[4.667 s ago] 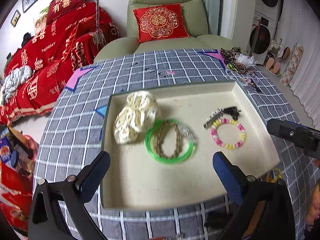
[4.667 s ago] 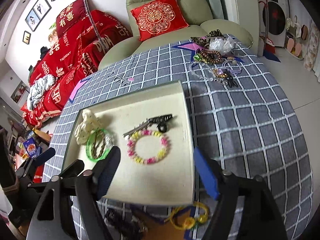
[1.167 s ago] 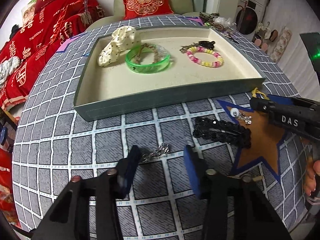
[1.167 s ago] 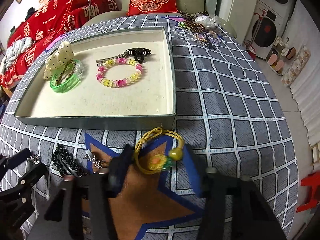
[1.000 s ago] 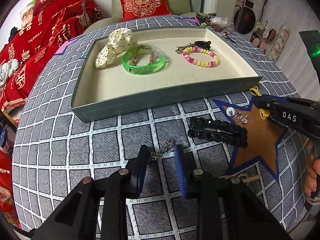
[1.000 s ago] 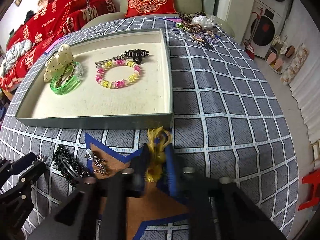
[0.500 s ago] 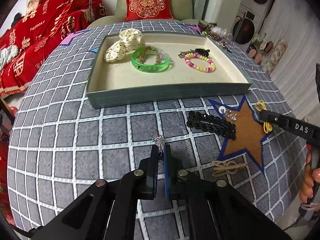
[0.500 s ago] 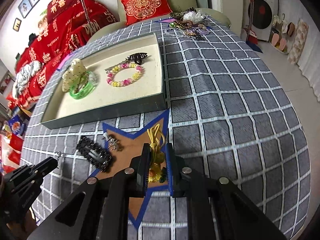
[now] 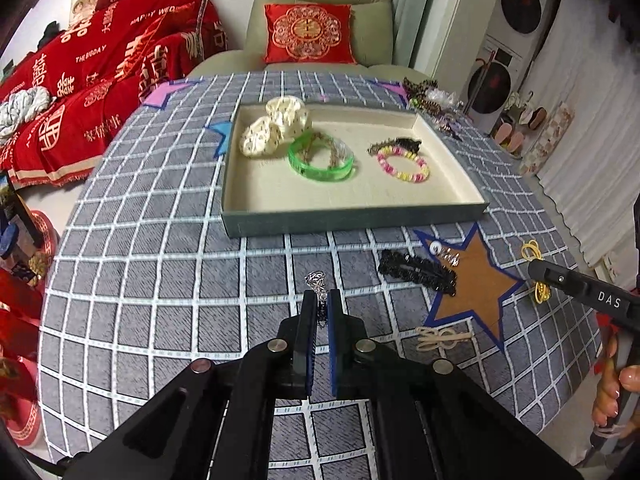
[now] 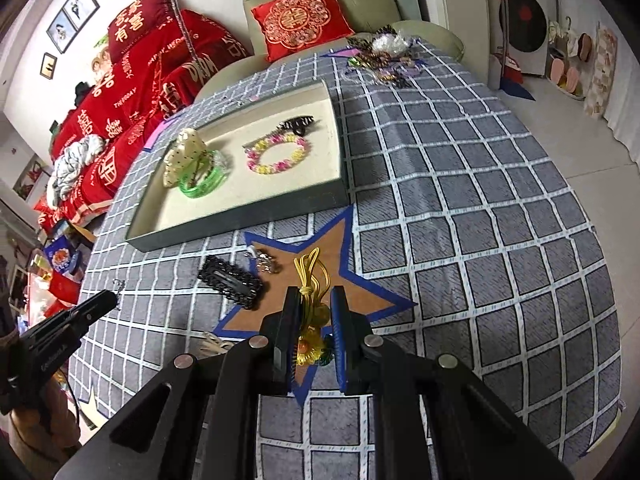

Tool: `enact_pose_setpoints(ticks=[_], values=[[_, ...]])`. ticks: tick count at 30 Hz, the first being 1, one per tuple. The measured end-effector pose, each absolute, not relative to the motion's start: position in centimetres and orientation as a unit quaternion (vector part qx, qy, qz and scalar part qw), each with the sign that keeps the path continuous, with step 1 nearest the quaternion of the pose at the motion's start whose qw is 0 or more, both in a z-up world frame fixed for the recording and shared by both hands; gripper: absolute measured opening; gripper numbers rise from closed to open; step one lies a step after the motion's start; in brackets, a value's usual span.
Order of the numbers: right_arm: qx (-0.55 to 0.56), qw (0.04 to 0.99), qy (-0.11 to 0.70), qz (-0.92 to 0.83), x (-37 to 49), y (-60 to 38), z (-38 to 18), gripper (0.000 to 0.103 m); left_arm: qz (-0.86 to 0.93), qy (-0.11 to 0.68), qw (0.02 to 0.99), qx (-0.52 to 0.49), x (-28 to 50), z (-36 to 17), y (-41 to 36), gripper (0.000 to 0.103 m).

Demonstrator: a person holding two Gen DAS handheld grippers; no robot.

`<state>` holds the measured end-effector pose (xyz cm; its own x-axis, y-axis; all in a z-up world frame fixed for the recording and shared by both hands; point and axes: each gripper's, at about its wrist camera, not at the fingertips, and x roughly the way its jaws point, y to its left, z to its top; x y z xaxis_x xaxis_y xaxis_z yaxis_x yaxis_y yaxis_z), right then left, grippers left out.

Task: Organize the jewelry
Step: 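Carry the silver clip with the left tool while the right tool carries the yellow bracelet into the tray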

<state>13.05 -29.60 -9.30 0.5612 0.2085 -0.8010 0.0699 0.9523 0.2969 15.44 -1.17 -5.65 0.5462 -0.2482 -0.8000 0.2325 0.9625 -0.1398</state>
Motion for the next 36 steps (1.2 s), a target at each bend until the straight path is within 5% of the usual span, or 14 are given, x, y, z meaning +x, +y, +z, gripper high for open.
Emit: enact_pose_setpoints(ticks=[19, 36], values=[[0.091, 0.896, 0.425, 0.088, 21.1, -26.1, -2.7, 0.016, -0.128, 0.426, 0.896, 0.01, 23.2, -1.8, -1.7, 0.013], [0.075, 0.878, 0.465, 0.089, 31.1, -23.7, -8.3, 0.016, -0.094, 0.477, 0.873, 0.018, 31.2, -8.3, -2.7, 0.013]])
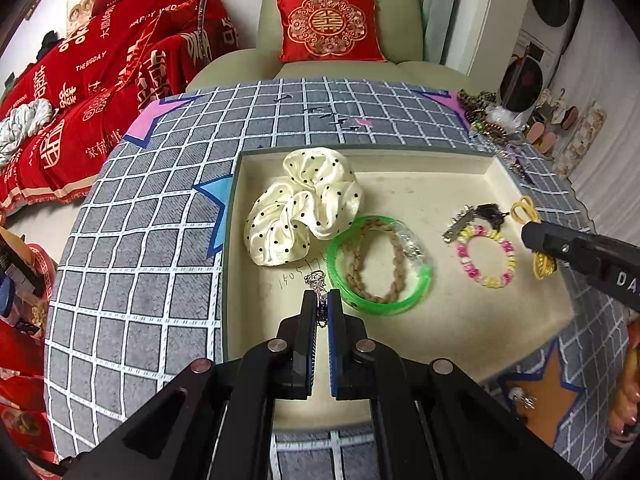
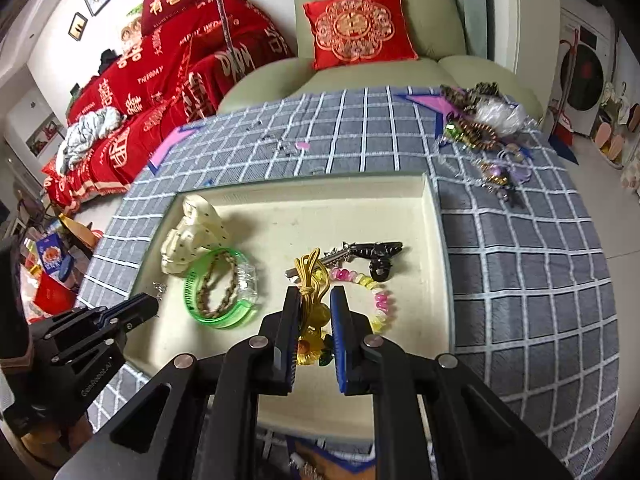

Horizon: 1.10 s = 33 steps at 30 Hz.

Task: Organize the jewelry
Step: 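Carry the silver clip with the left tool while the right tool carries the yellow bracelet into the tray, then open the left tool to drop the silver clip while the right tool releases the yellow bracelet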

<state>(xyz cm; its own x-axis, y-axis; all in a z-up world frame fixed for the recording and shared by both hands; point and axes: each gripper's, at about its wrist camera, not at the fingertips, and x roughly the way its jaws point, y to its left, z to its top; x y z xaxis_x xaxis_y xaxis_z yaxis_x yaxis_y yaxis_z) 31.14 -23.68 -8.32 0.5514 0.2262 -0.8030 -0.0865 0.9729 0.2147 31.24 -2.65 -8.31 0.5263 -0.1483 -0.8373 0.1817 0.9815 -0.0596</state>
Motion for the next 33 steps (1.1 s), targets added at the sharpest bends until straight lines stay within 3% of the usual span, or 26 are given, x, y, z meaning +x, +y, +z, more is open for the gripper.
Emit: enact_pose_setpoints(ticks=[14, 23, 26, 28, 33], values=[[0.085, 0.857, 0.504, 0.067, 32.9, -24.2, -12.8, 0.016, -0.095, 0.49, 0.866, 0.04, 32.0, -10.4, -3.7, 0.013], [0.071, 0.86, 0.502, 0.065, 33.0, -23.8, -12.9, 0.018, -0.08, 0.494, 0.864, 0.056, 32.1, -10.7, -4.4, 0.013], [0.077, 0.858, 0.503, 0.069, 33.1, -23.8, -12.8, 0.029, -0.078, 0.49, 0.866, 0.063, 31.9, -10.4, -4.6, 0.013], [0.073, 0.858, 0.504, 0.07, 33.1, -23.7, -12.8, 0.044, -0.076, 0.486, 0.868, 0.07, 31.7, -10.2, -4.8, 0.013], [0.084, 0.859, 0.5, 0.072, 32.9, -24.1, -12.5, 0.048, -0.071, 0.48, 0.871, 0.072, 31.4, -9.5, -4.8, 0.013]])
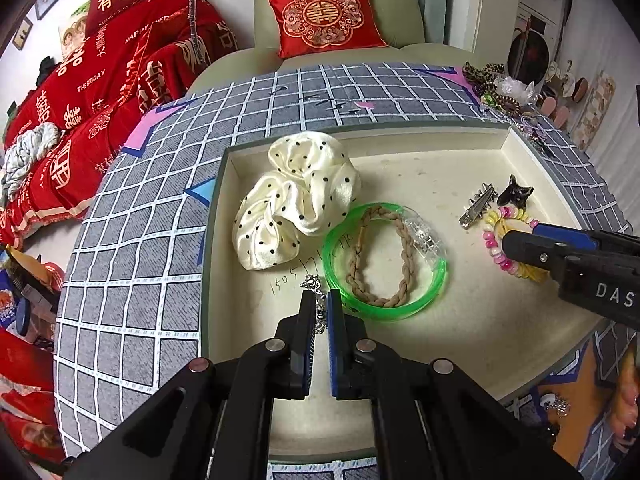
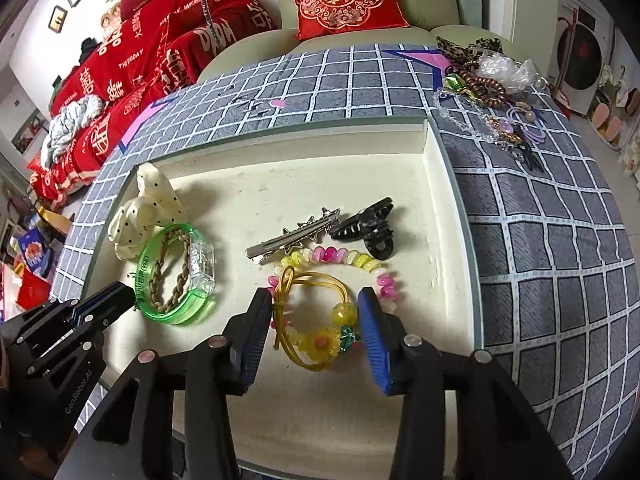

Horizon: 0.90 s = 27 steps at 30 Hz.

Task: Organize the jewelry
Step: 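Open the left tool to drop the silver clip while the right tool releases the yellow bracelet, then withdraw both tools from the tray toward the star mat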

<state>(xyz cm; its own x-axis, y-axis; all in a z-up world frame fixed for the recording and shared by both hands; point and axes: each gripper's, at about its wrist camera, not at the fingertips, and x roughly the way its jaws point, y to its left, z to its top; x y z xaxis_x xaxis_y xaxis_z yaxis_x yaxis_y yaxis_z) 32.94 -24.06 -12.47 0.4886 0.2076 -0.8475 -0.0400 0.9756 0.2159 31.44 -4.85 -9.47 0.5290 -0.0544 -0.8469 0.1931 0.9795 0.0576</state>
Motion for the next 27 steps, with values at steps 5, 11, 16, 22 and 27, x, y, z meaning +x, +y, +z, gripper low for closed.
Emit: enact_pose_setpoints(ticks=[5, 11, 16, 22, 27], values=[[0.112, 0.866, 0.481, 0.078, 32.1, -25.0, -10.9, 0.06, -0.065, 0.47, 0.877, 0.067, 31.2, -8.4, -4.5, 0.013], [0.134, 0.874, 0.46, 0.079, 30.5, -26.4, -8.7, 0.062, -0.054, 0.463, 0.882, 0.064, 30.8, -7.2, -4.2, 0.013], [0.145, 0.879, 0.446, 0.079, 28.4, -27.5, -7.0, 0.063, -0.057, 0.454, 0.888, 0.054, 29.8, -6.0, -3.8, 0.013], [0.161, 0.884, 0.431, 0.083, 24.9, -28.5, -5.4, 0.08, -0.059, 0.453, 0.888, 0.049, 27.8, -5.0, -3.5, 0.014], [0.167, 0.883, 0.428, 0.094, 21.7, -28.5, -4.8, 0.086, -0.065, 0.448, 0.891, 0.04, 25.2, -4.3, -3.1, 0.014]])
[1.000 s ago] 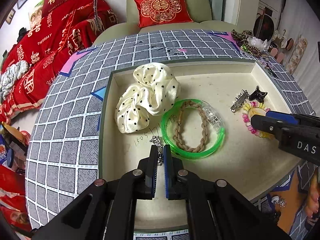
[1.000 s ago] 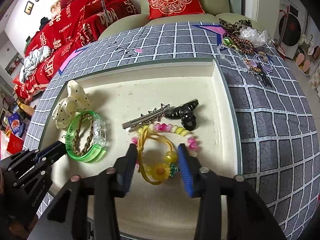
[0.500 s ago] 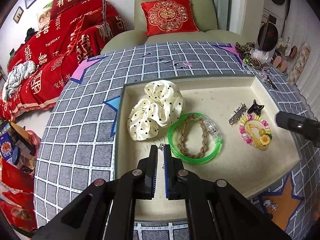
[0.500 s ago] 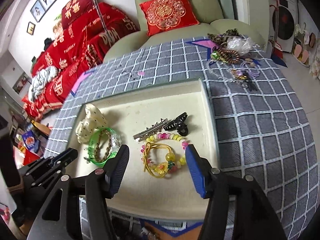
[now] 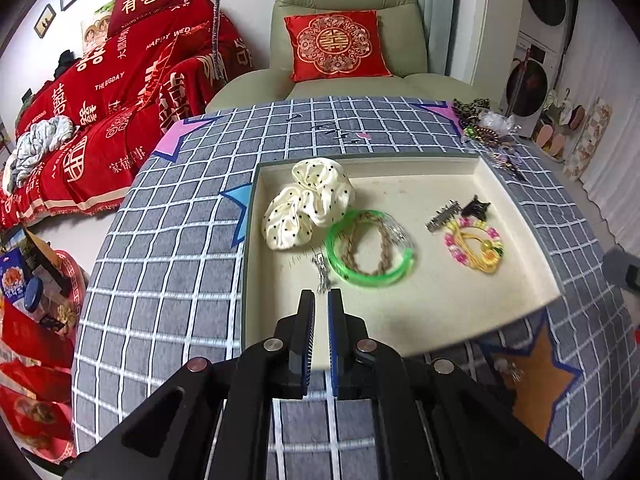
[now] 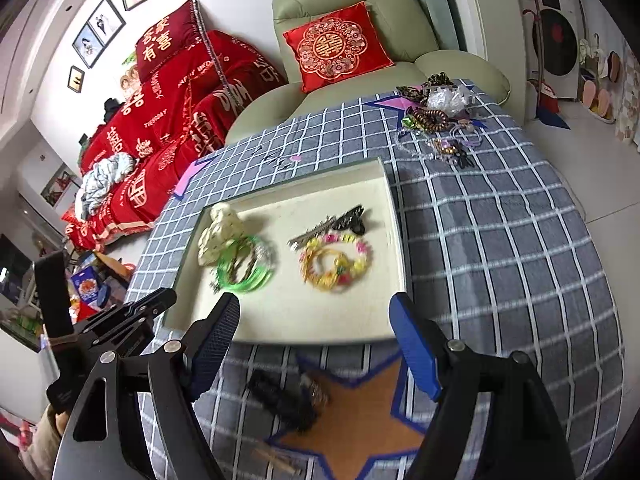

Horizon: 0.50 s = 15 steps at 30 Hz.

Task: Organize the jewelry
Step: 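Withdraw both tools from the tray toward the star mat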

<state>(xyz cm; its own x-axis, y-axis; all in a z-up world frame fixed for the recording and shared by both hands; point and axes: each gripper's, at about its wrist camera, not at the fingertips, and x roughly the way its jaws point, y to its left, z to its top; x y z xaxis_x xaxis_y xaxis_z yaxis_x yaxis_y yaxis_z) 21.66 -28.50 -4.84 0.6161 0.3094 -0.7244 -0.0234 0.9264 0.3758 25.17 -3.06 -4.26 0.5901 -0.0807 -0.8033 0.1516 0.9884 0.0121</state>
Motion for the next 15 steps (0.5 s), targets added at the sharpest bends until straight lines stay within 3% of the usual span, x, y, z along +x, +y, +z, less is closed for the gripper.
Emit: enact_pose_setpoints(ticks=[2, 3, 4, 5, 15], values=[[0.169, 0.883, 0.427, 0.097, 20.6, -28.5, -4.9, 0.088, -0.066, 0.448, 0.891, 0.035, 24.3, -4.1, -2.8, 0.014], [0.169, 0.883, 0.428, 0.098, 20.2, -28.5, -5.0, 0.088, -0.067, 0.45, 0.89, 0.032, 23.9, -4.1, -2.6, 0.031], [0.169, 0.881, 0.43, 0.099, 19.7, -28.5, -5.1, 0.088, -0.066, 0.453, 0.889, 0.03, 23.6, -4.1, -2.5, 0.061], [0.17, 0.88, 0.432, 0.099, 19.3, -28.5, -5.2, 0.088, -0.06, 0.453, 0.889, 0.028, 23.3, -4.1, -2.3, 0.102], [0.175, 0.877, 0.439, 0.09, 16.5, -29.3, -6.0, 0.089, -0.049, 0.425, 0.903, 0.049, 22.1, -5.6, -2.6, 0.103]])
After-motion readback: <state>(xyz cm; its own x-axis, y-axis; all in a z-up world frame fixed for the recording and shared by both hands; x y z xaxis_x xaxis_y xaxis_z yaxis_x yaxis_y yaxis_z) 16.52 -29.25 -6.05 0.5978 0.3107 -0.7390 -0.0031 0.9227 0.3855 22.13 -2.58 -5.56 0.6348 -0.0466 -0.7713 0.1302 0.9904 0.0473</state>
